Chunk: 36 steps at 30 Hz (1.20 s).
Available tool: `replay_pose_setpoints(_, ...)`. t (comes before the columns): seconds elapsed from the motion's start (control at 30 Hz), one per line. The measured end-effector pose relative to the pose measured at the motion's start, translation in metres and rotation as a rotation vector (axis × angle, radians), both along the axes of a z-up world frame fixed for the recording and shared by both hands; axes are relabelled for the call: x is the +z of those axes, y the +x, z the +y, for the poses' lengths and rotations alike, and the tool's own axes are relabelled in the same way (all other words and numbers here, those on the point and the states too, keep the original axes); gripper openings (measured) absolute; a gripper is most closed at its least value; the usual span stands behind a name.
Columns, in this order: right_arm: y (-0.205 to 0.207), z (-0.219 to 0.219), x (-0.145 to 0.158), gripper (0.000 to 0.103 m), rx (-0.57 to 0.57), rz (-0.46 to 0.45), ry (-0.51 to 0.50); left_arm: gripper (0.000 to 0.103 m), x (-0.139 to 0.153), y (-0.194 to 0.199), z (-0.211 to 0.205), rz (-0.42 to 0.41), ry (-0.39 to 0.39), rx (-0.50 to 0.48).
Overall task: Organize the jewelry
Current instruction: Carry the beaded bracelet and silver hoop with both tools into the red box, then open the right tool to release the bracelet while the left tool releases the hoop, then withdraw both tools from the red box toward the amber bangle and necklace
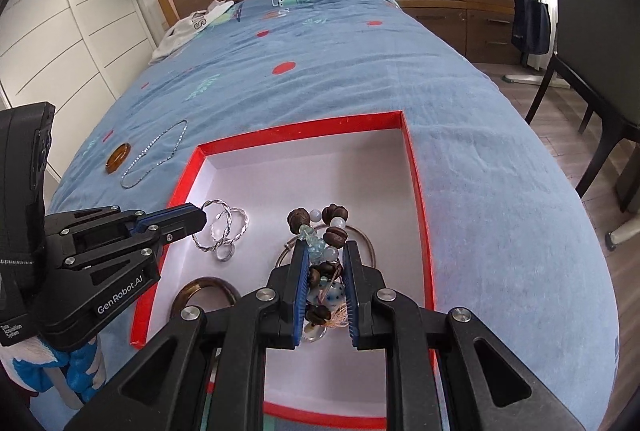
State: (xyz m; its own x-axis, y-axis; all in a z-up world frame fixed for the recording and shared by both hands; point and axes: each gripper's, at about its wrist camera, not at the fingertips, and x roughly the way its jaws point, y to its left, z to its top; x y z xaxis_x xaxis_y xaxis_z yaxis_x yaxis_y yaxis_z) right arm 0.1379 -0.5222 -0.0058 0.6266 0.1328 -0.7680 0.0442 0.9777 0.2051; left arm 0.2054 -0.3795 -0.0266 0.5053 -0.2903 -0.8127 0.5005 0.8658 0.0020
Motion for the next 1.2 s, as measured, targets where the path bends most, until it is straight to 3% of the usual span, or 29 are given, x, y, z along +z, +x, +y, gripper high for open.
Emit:
replay_pose_setpoints(0.27, 0.026, -0.004, -0.017, 0.017, 0.016, 0.076, -0.033, 0.004, -0.02, 0.014, -0.003, 0.042, 0.023, 0.015)
replay_pose_setpoints(0.6, 0.023, -0.002, -0.021, 0.018, 0.031, 0.075, -0.071, 0.005, -0.025, 0.014, -0.004, 0.052, 0.025, 0.013)
replay_pose_setpoints(0.67, 0.022, -0.002, -0.019, 0.018, 0.026, 0.076, -0.073, 0.009, -0.025, 0.015, -0.004, 0.059, 0.024, 0.011)
replay_pose_setpoints(0.87, 0.012, -0.006, -0.011, 0.033, 0.003, 0.068, -0.079, 0.037, -0.014, 0.008, -0.005, 0.041, 0.026, 0.005)
replay_pose_setpoints(1.1, -0.014, -0.01, 0.015, 0.041, -0.024, 0.032, -0.082, 0.037, 0.017, -0.014, 0.003, -0.011, 0.011, -0.003)
replay_pose_setpoints(1.2, -0.028, -0.009, 0.029, 0.05, -0.034, 0.007, -0.077, 0.037, 0.037, -0.031, 0.012, -0.04, -0.007, -0.011)
